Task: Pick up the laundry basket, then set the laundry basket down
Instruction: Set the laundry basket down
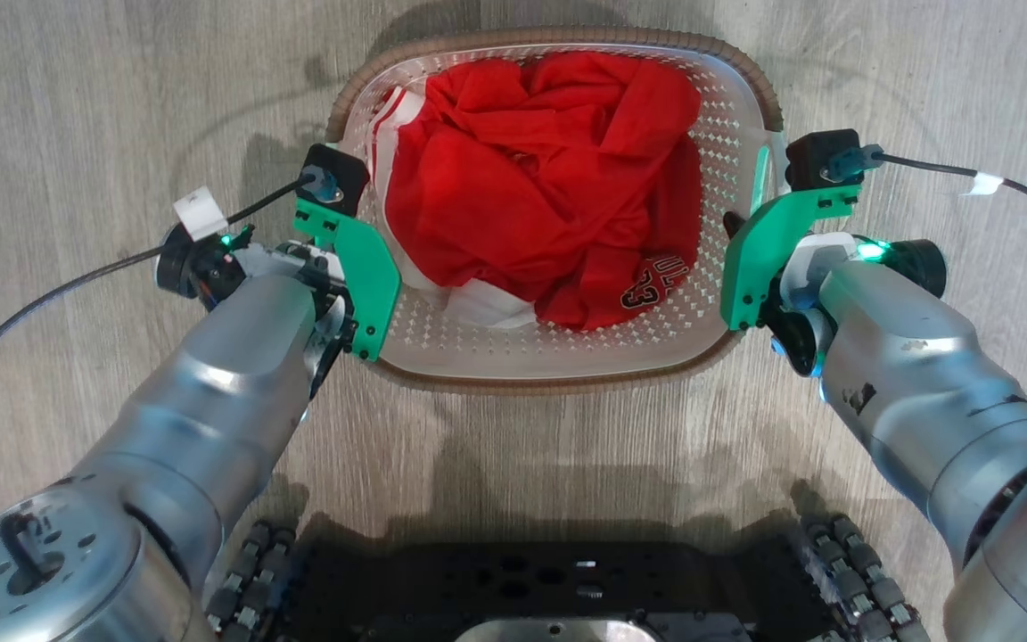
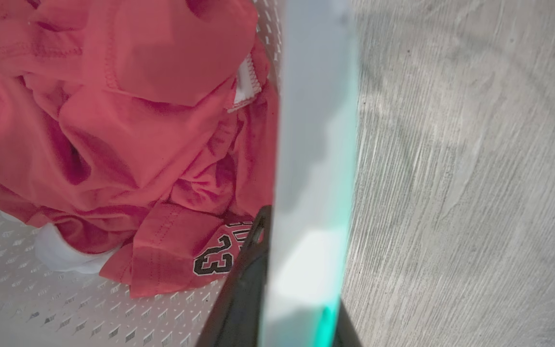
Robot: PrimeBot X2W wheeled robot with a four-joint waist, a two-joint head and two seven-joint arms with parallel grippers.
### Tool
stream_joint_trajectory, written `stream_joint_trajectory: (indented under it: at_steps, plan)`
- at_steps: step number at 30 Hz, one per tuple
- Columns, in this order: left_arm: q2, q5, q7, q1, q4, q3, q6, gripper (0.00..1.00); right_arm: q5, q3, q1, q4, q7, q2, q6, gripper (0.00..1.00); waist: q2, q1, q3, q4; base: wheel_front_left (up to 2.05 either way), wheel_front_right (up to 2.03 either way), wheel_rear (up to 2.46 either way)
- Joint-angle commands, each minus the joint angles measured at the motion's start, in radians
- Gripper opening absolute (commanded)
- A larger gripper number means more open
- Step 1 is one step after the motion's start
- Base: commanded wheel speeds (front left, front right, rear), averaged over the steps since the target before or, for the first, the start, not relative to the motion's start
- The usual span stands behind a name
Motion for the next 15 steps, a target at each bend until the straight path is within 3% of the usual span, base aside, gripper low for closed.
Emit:
stream_joint_trajectory:
  at_steps: [1,15]
  plan:
    - [0.003,0.008,-0.010,-0.006,-0.025,-0.008,-0.001,0.00,-0.017,0.003,0.036,-0.011,0.002,0.008,0.003,0.00,0.0000,0.0000,0.000,0.001,0.00,0.00,0.00]
    - [0.003,0.004,-0.008,-0.003,-0.027,-0.010,0.007,0.00,-0.029,-0.014,0.043,-0.011,0.003,-0.005,0.003,0.00,0.0000,0.0000,0.001,0.005,0.00,0.00,0.00]
